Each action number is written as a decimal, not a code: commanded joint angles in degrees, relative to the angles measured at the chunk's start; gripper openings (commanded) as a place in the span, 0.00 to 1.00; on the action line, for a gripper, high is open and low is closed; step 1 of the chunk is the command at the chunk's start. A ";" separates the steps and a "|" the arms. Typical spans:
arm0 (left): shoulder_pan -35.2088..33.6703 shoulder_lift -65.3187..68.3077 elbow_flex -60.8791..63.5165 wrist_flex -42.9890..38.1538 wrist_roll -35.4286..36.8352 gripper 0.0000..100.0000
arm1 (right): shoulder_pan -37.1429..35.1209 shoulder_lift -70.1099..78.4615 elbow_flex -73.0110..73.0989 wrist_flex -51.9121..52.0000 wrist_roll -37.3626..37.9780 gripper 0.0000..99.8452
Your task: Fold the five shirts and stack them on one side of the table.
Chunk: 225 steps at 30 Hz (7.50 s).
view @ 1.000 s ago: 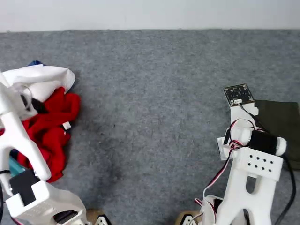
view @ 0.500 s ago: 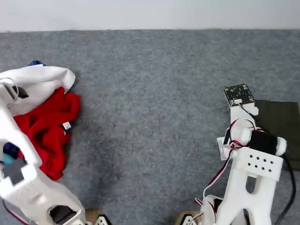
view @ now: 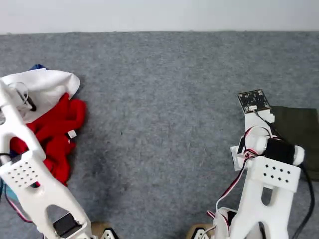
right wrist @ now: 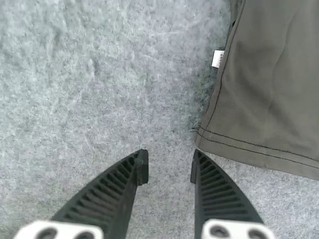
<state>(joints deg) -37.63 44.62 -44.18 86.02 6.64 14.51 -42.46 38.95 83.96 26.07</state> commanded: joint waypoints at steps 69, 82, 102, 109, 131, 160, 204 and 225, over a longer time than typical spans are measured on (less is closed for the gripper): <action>51.52 -19.34 42.07 0.18 -25.05 0.02 | 5.14 0.04 6.15 -7.43 -3.25 0.15; 33.93 -12.04 24.48 9.93 -13.45 0.02 | 4.79 0.04 6.15 -7.43 -3.25 0.15; 41.67 -27.60 18.95 14.42 -21.54 0.15 | 5.05 -0.04 6.24 -7.08 -3.25 0.15; 40.18 -27.96 22.37 14.68 -23.03 0.15 | 5.05 0.04 6.24 -7.34 -3.25 0.15; 65.58 -27.08 45.93 13.45 -23.74 0.15 | 5.05 0.04 6.33 -7.34 -3.34 0.15; 68.04 -17.14 40.57 14.51 -23.65 0.14 | 5.05 0.04 7.12 -7.43 -3.08 0.15; 64.18 -11.69 42.86 8.88 -23.74 0.14 | 5.05 0.04 7.12 -7.43 -3.08 0.15; 63.91 -11.78 48.22 0.97 -23.74 0.02 | 4.97 0.04 7.12 -7.43 -3.25 0.15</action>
<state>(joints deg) 26.99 32.22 3.91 90.59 -16.84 18.90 -42.46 46.33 77.27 23.34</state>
